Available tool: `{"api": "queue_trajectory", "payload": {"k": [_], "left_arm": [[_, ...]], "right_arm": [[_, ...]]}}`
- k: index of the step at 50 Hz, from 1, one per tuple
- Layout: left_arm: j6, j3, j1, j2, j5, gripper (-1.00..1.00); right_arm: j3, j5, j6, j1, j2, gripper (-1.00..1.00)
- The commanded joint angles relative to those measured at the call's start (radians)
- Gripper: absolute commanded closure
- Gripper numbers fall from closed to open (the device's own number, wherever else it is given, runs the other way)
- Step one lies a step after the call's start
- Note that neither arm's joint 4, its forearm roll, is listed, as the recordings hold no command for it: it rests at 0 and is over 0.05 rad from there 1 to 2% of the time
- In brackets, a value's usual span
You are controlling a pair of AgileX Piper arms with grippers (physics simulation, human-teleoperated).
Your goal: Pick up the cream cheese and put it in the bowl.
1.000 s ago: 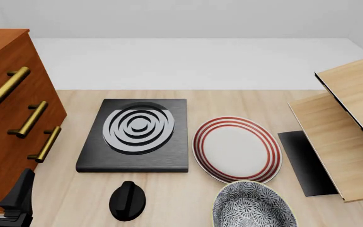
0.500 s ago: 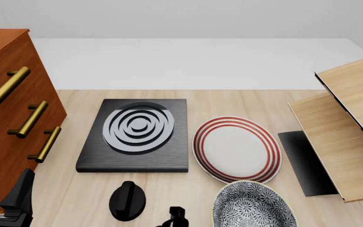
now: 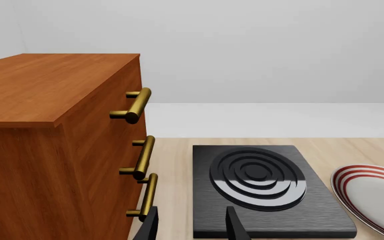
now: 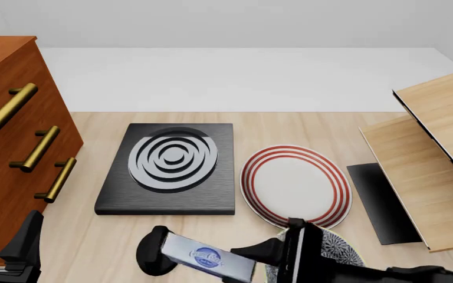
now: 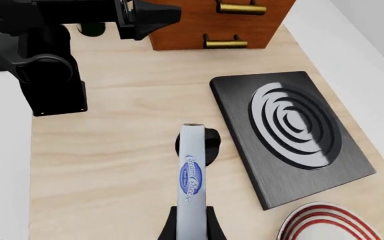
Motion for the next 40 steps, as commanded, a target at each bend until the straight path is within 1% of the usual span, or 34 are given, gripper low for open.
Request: {"api": "queue_trajectory", "payload": {"k": [1, 4, 5, 7, 8, 10, 12, 13, 16, 18, 20, 21, 28, 33, 40], "left_arm": [[0.0, 0.0, 0.0, 0.0, 0.0, -1.0], [0.0, 0.0, 0.0, 0.0, 0.0, -1.0], [0.0, 0.0, 0.0, 0.0, 0.0, -1.0], [0.0, 0.0, 0.0, 0.0, 0.0, -1.0], [0.0, 0.0, 0.0, 0.0, 0.0, -1.0], [0.0, 0.0, 0.0, 0.0, 0.0, -1.0], [0.0, 0.0, 0.0, 0.0, 0.0, -1.0], [0.0, 0.0, 0.0, 0.0, 0.0, -1.0], [0.0, 0.0, 0.0, 0.0, 0.0, -1.0], [0.0, 0.0, 0.0, 0.0, 0.0, -1.0], [0.0, 0.0, 0.0, 0.0, 0.0, -1.0], [0.0, 0.0, 0.0, 0.0, 0.0, -1.0], [0.0, 0.0, 0.0, 0.0, 0.0, -1.0], [0.0, 0.0, 0.0, 0.0, 0.0, -1.0], [0.0, 0.0, 0.0, 0.0, 0.0, -1.0]], "right_arm": [[0.008, 0.197, -0.013, -0.099, -0.198, 1.0], [0.011, 0.251, -0.023, -0.128, -0.25, 1.0], [0.009, 0.266, -0.018, -0.132, -0.261, 1.0], [0.024, 0.3, -0.044, -0.167, -0.298, 1.0], [0.021, 0.315, -0.035, -0.168, -0.311, 1.0], [0.026, 0.339, -0.047, -0.188, -0.334, 1.0], [0.024, 0.362, -0.043, -0.196, -0.35, 1.0], [0.027, 0.385, -0.052, -0.209, -0.366, 1.0], [0.021, 0.415, -0.053, -0.224, -0.387, 1.0], [0.012, 0.47, -0.065, -0.252, -0.421, 1.0], [0.01, 0.483, -0.063, -0.258, -0.427, 1.0], [0.012, 0.493, -0.071, -0.266, -0.434, 1.0], [0.006, 0.583, -0.075, -0.318, -0.478, 1.0], [0.01, 0.648, -0.096, -0.36, -0.522, 1.0], [0.03, 0.689, -0.111, -0.395, -0.558, 1.0]]}}
